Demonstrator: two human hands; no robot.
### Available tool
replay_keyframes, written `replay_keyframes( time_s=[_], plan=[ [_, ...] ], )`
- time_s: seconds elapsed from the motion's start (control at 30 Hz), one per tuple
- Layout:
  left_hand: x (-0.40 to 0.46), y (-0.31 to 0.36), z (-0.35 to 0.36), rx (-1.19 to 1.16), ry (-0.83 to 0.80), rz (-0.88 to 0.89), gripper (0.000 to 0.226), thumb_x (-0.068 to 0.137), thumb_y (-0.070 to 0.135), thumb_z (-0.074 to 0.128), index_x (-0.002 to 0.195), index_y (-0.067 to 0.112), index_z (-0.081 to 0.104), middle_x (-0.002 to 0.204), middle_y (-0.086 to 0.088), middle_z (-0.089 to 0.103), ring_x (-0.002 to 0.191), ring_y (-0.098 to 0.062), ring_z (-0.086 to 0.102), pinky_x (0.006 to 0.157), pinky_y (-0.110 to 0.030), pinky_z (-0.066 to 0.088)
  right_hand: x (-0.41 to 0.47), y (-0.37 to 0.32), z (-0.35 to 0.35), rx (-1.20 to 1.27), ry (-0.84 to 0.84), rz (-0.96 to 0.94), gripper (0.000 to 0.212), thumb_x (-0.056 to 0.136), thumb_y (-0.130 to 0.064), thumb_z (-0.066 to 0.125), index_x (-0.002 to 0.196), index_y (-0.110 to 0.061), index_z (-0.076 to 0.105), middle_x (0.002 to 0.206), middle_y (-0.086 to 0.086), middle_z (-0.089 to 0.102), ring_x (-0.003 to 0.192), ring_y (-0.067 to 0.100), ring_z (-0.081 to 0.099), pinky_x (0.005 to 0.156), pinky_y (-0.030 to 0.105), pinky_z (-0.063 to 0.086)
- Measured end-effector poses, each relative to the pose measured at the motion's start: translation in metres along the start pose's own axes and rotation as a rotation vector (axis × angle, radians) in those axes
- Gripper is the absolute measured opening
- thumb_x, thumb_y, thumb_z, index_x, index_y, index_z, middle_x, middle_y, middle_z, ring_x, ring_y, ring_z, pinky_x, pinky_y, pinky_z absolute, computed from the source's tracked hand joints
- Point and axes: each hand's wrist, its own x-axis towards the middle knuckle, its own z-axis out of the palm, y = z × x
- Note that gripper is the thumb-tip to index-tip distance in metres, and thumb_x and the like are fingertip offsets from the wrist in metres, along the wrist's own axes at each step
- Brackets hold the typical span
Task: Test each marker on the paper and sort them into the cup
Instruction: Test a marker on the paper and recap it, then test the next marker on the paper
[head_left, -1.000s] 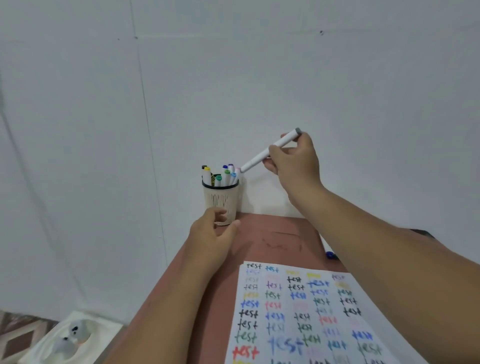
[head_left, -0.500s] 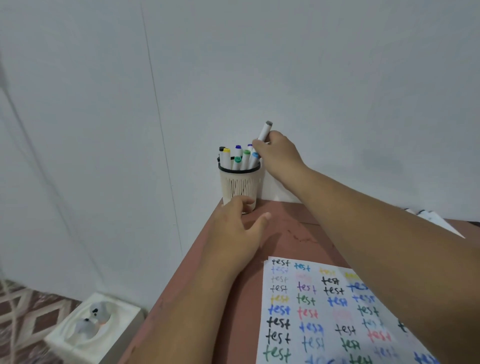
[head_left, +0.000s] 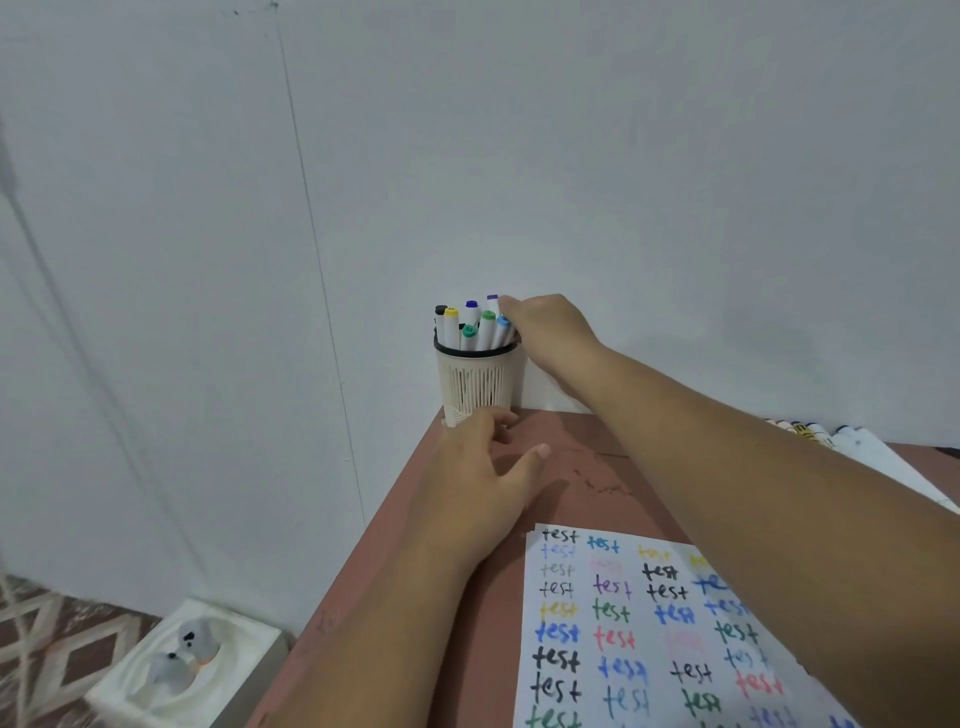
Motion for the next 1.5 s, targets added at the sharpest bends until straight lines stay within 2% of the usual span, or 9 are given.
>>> replay_keyframes(
  time_s=[0.2,0.3,0.5,0.6,0.73,1.13,1.3,1.4,1.5],
  plan=[
    [-0.002,0.003,-0.003,-0.008,-0.016,0.037,0.045,0.085,0.062,0.062,0.125,0.044,0.052,0.114,0.023,0.056,0.105,0.009,0.051,0.086,-0.024,0.047,-0.008,0.0,-0.018,-0.048,0.014,-0.057,0.05,0.1,-0.043,0.052,0.097,0.005,0.065,0.087,0.01,0.06,0.078,0.022,0.05,0.07,0.034,0.039],
    [-0.005,0.009,0.0,-0.054,-0.046,0.093,0.05,0.084,0.064,0.063,0.128,0.045,0.05,0.117,0.025,0.055,0.111,0.007,0.05,0.091,-0.025,0.047,-0.017,0.004,-0.045,-0.091,0.028,-0.082,0.041,0.099,-0.038,0.062,0.111,0.001,0.07,0.104,0.013,0.072,0.085,0.021,0.058,0.071,0.032,0.045],
    [-0.014,0.028,0.016,-0.072,-0.214,0.234,0.072,0.078,0.078,0.058,0.14,0.047,0.04,0.13,0.029,0.049,0.124,0.006,0.044,0.103,-0.038,0.048,-0.036,0.03,-0.107,-0.4,0.034,0.006,0.033,0.094,-0.028,0.066,0.107,0.002,0.072,0.11,0.016,0.075,0.083,0.024,0.064,0.071,0.032,0.049],
    [-0.019,0.035,0.022,-0.029,-0.291,0.297,0.074,0.079,0.08,0.056,0.142,0.045,0.038,0.135,0.028,0.048,0.128,0.006,0.042,0.106,-0.038,0.045,-0.047,0.056,-0.128,-0.656,-0.028,0.126,0.028,0.092,-0.027,0.069,0.095,0.002,0.073,0.093,0.014,0.075,0.073,0.024,0.063,0.064,0.03,0.048],
    [-0.021,0.033,0.028,0.031,-0.33,0.337,0.075,0.077,0.083,0.052,0.141,0.046,0.04,0.137,0.027,0.047,0.129,0.006,0.04,0.108,-0.039,0.042,-0.067,0.094,-0.143,-0.865,-0.031,0.234,0.028,0.087,-0.022,0.071,0.068,-0.011,0.053,0.07,0.004,0.055,0.057,0.019,0.049,0.051,0.024,0.034],
    [-0.013,0.018,0.033,0.042,-0.297,0.256,0.063,0.078,0.073,0.06,0.134,0.045,0.046,0.13,0.028,0.049,0.127,0.002,0.042,0.103,-0.04,0.047,-0.076,0.114,-0.108,-0.935,-0.002,0.135,0.026,0.087,-0.03,0.068,0.071,-0.016,0.052,0.074,0.002,0.057,0.063,0.018,0.053,0.052,0.027,0.034],
    [-0.013,0.018,0.031,0.18,-0.137,0.396,0.055,0.087,0.048,0.066,0.137,0.037,0.047,0.133,0.023,0.043,0.13,-0.005,0.039,0.108,-0.033,0.037,-0.087,0.097,-0.108,-0.87,-0.19,-0.045,0.021,0.084,-0.042,0.074,0.081,-0.022,0.073,0.082,-0.005,0.067,0.079,0.015,0.063,0.061,0.031,0.049],
    [-0.014,0.021,0.029,0.234,-0.067,0.506,0.047,0.09,0.034,0.067,0.135,0.027,0.055,0.14,0.011,0.048,0.131,-0.009,0.042,0.11,-0.028,0.034,-0.112,0.083,-0.119,-0.739,-0.221,-0.152,0.015,0.083,-0.043,0.077,0.074,-0.034,0.069,0.079,-0.014,0.064,0.082,0.006,0.06,0.069,0.029,0.05],
    [-0.019,0.027,0.025,0.22,-0.074,0.588,0.033,0.094,0.03,0.058,0.126,0.022,0.062,0.119,0.01,0.061,0.113,-0.01,0.053,0.099,-0.03,0.045,-0.143,0.069,-0.133,-0.684,-0.229,-0.212,0.017,0.082,-0.043,0.078,0.071,-0.039,0.064,0.077,-0.013,0.063,0.08,0.004,0.057,0.069,0.026,0.046]
  ],
)
